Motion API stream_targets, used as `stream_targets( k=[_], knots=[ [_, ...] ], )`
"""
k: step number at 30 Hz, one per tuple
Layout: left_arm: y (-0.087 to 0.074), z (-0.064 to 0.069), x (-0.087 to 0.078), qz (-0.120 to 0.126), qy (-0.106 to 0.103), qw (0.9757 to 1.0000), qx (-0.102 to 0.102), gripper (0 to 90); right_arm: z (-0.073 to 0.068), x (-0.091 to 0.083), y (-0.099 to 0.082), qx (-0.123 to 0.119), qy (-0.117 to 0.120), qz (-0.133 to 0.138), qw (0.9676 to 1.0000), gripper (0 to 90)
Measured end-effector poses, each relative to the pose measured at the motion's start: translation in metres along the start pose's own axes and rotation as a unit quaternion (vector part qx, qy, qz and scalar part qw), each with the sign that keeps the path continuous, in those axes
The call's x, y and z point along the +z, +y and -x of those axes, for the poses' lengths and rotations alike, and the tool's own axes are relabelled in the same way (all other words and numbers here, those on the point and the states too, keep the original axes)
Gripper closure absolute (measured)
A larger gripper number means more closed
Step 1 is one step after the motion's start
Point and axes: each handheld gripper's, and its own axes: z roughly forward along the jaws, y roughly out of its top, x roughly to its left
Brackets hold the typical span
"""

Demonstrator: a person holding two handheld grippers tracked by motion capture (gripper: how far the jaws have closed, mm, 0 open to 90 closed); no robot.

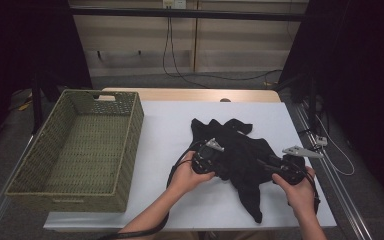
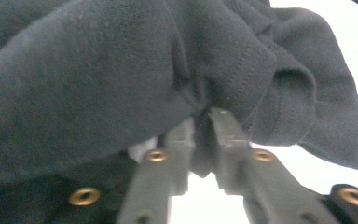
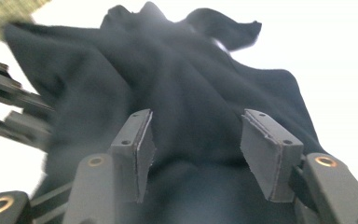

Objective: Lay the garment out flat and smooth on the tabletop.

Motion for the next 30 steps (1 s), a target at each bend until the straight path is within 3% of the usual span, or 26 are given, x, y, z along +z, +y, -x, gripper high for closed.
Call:
stream_targets(
  k=[3, 5, 7, 9, 10, 11, 12, 14, 18, 22, 25, 28, 30],
  knots=[
    [0.001, 0.0, 0.0, -0.011, -0.004, 0.9999, -0.004, 87.7, 0.005, 0.01, -0.009, -0.022, -0.007, -0.04, 0.9989, 44.8],
    [0.002, 0.0, -0.005, -0.018, -0.003, 0.9998, -0.012, 88.3, 0.006, 0.014, -0.013, -0.042, 0.009, -0.054, 0.9976, 46.2],
    [0.002, -0.002, -0.012, -0.013, -0.01, 0.9997, -0.019, 88.6, 0.006, 0.018, -0.016, -0.045, 0.019, -0.071, 0.9963, 48.6],
    [0.002, -0.003, -0.02, -0.01, -0.013, 0.9996, -0.025, 88.7, 0.005, 0.02, -0.018, -0.056, 0.016, -0.076, 0.9954, 59.2],
    [0.002, -0.003, -0.025, -0.009, -0.015, 0.9995, -0.028, 88.7, 0.006, 0.02, -0.017, -0.055, 0.016, -0.076, 0.9955, 68.3],
    [0.002, -0.004, -0.03, -0.006, -0.022, 0.9993, -0.03, 88.7, 0.007, 0.019, -0.015, -0.054, 0.024, -0.075, 0.9954, 83.2],
    [0.002, -0.005, -0.036, 0.0, -0.021, 0.9993, -0.031, 88.8, 0.008, 0.019, -0.014, -0.053, 0.033, -0.072, 0.9954, 90.0],
    [0.002, -0.006, -0.047, 0.008, -0.022, 0.999, -0.038, 88.8, 0.012, 0.019, -0.011, -0.064, 0.007, -0.077, 0.9949, 90.0],
    [-0.002, -0.011, -0.069, 0.022, -0.019, 0.9982, -0.052, 88.9, 0.027, 0.022, -0.008, -0.056, -0.02, -0.072, 0.9956, 90.0],
    [-0.01, -0.018, -0.086, 0.034, -0.01, 0.9971, -0.067, 88.9, 0.041, 0.028, -0.007, -0.043, -0.029, -0.07, 0.9962, 90.0],
    [-0.015, -0.021, -0.091, 0.036, -0.003, 0.9966, -0.074, 88.9, 0.037, 0.03, -0.003, -0.064, -0.011, -0.075, 0.9951, 87.9],
    [-0.016, -0.022, -0.094, 0.037, -0.002, 0.9964, -0.076, 88.9, 0.024, 0.032, -0.001, -0.079, 0.011, -0.078, 0.9937, 67.5],
    [-0.015, -0.021, -0.095, 0.037, 0.001, 0.9964, -0.075, 88.9, 0.017, 0.032, 0.001, -0.087, 0.014, -0.079, 0.993, 62.8]
  ],
)
